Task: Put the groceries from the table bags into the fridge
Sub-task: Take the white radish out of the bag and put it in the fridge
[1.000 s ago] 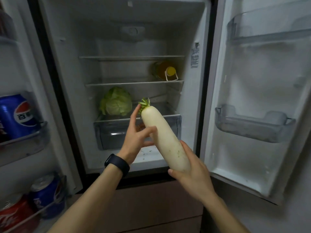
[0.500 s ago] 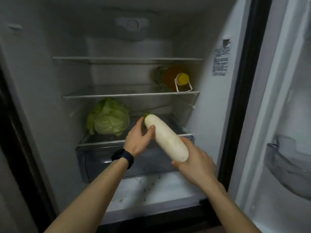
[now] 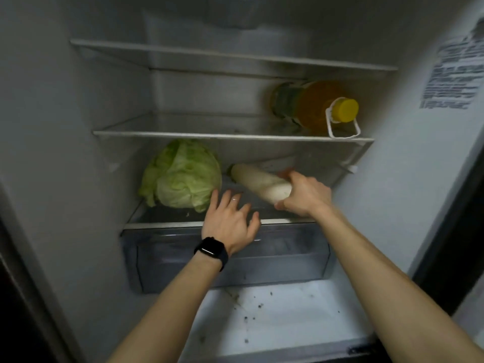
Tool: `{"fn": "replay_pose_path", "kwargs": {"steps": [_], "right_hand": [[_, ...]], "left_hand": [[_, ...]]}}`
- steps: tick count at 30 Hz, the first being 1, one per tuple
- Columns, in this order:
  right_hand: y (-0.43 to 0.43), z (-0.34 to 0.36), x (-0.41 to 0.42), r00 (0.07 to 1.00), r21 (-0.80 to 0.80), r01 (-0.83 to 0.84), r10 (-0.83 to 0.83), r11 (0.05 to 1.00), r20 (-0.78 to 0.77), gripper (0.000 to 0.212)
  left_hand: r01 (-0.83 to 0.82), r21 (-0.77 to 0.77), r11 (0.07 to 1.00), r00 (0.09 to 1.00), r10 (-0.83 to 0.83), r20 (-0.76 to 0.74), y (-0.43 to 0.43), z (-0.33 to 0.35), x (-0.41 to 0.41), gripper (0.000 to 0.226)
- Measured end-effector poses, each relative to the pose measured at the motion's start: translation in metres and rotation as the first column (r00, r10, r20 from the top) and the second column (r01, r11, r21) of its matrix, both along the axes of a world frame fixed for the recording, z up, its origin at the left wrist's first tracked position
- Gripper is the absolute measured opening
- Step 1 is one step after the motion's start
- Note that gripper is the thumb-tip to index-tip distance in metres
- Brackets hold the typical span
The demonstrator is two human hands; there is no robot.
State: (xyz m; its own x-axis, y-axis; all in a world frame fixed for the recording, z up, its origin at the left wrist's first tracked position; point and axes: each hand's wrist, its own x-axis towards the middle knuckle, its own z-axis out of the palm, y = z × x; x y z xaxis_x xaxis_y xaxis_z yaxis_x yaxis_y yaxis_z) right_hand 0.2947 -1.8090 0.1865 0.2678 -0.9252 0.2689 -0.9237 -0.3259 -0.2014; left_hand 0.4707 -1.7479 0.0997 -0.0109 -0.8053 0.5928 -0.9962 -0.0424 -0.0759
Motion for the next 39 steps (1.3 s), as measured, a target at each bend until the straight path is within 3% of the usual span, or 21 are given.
{"fn": "replay_pose_path", "kwargs": {"steps": [5, 8, 13, 20, 24, 29, 39], "right_hand": [[-0.018, -0.020, -0.005, 0.998, -0.064, -0.061, 0.061, 0.996, 0.009, 0.072], [-0.015, -0.037, -0.019, 0.999, -0.124, 0.006, -0.010, 0.992, -0.031, 0.076], [-0.014, -0.076, -0.028, 0.990, -0.235, 0.024, 0.009, 0.972, 0.140, 0.069], [-0.042, -0.061, -0.030, 0.984, -0.156, -0.076, 0.099, 0.985, 0.147, 0.068], [-0.045, -0.067, -0.027, 0.973, -0.165, -0.004, 0.042, 0.986, 0.226, 0.069], [-0.037, -0.072, -0.028, 0.981, -0.181, 0.081, -0.046, 0.980, 0.191, 0.068], [0.043, -0.130, -0.053, 0.859, -0.301, 0.137, 0.038, 0.944, 0.510, 0.047]], "left_hand": [[-0.059, 0.017, 0.998, 0.998, 0.060, -0.038, -0.002, 0.000, -0.001, 0.048], [-0.065, 0.037, 0.997, 0.998, 0.066, -0.026, -0.002, -0.001, -0.001, 0.053], [-0.063, 0.029, 0.998, 0.998, 0.064, -0.024, 0.000, 0.000, -0.001, 0.052], [-0.061, 0.020, 0.998, 0.998, 0.062, -0.033, -0.002, 0.000, -0.002, 0.054], [-0.068, 0.030, 0.997, 0.997, 0.069, -0.034, -0.001, 0.000, -0.001, 0.055], [-0.064, 0.050, 0.997, 0.997, 0.066, -0.040, 0.001, 0.001, -0.001, 0.055], [-0.061, 0.042, 0.997, 0.998, 0.062, -0.027, -0.001, -0.003, -0.001, 0.047]]}}
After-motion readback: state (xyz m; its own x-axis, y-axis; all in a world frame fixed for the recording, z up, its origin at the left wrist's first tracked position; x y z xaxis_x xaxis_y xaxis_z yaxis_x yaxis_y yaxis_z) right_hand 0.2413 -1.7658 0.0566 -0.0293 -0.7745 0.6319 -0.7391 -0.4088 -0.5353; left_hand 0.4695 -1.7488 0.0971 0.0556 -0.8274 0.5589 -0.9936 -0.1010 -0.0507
